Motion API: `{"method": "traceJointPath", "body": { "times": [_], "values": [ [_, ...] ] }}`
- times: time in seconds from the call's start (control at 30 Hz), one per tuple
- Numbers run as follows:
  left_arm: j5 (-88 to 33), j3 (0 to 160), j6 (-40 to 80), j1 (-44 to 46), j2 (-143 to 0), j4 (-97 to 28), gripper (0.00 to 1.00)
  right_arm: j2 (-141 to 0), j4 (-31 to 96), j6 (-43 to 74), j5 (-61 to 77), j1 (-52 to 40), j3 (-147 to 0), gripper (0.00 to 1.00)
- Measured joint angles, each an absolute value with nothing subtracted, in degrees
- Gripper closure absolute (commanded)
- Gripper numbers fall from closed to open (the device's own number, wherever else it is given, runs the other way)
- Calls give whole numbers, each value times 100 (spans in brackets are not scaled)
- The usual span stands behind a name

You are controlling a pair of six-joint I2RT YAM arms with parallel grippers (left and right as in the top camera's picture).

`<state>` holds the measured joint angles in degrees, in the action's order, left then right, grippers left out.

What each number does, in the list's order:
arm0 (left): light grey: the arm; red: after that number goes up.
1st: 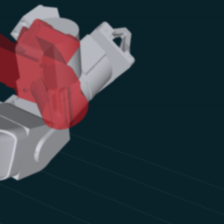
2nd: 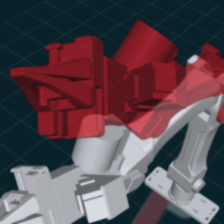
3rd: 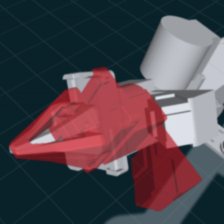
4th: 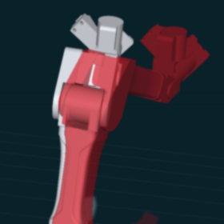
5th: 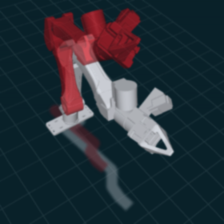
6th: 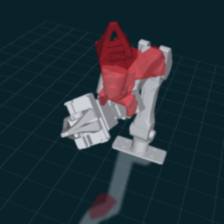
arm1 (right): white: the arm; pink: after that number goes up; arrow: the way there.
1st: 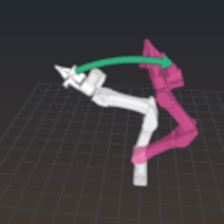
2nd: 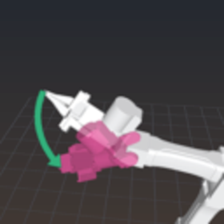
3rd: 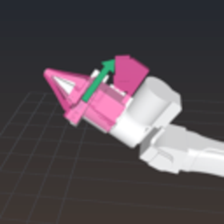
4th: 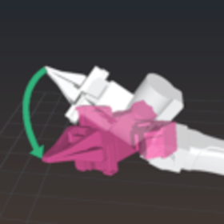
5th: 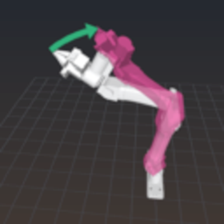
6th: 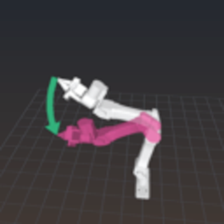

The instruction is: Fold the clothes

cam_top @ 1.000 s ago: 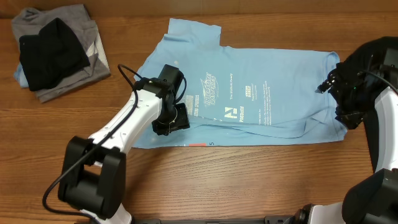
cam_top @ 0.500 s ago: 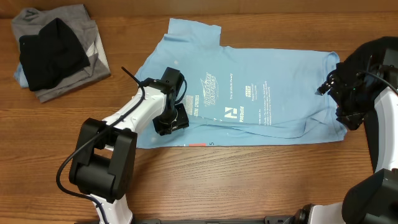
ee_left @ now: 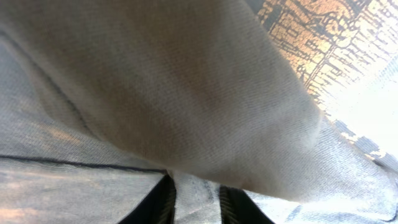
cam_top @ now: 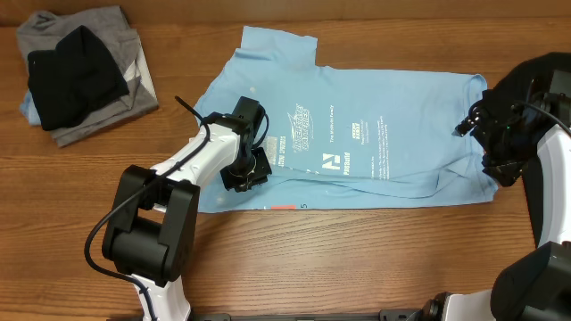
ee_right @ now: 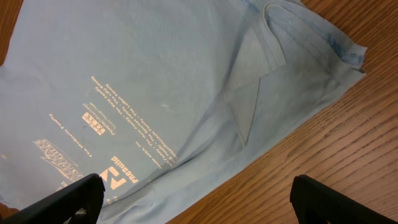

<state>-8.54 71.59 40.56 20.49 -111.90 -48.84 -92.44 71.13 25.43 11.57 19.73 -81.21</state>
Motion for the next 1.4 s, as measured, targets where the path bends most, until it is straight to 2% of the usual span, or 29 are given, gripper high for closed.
{"method": "traceJointPath", "body": {
  "times": [0.03,0.13,0.4,0.83,0.93,1.1,1.3,1.4],
  "values": [
    [-851,7159,4056,2049,-11190,-4875,78,-9244,7116,2543,1155,1973,-8121,0],
    [-838,7159,4060,2049,-11190,-4882,96,-9244,7116,2543,1157,1973,-8121,0],
    [-834,7428,4056,2049,-11198,-5301,96,-9244,7111,2545,1151,1973,-8121,0],
    [-792,7924,4034,2049,-11201,-5446,89,-9244,7109,2543,1046,1973,-8121,0],
    [-790,7924,4034,2049,-11201,-5417,96,-9244,7100,2543,1048,1973,-8121,0],
    [-786,7924,4032,2049,-11201,-5000,96,-9244,7074,2545,1046,1973,-8121,0],
    [-770,7935,4032,2049,-11201,-3905,96,-9244,6993,2543,1024,1973,-8121,0],
    [-768,7940,4021,2049,-11201,-3452,90,-9244,6969,2541,1024,1973,-8121,0]
  ]
}}
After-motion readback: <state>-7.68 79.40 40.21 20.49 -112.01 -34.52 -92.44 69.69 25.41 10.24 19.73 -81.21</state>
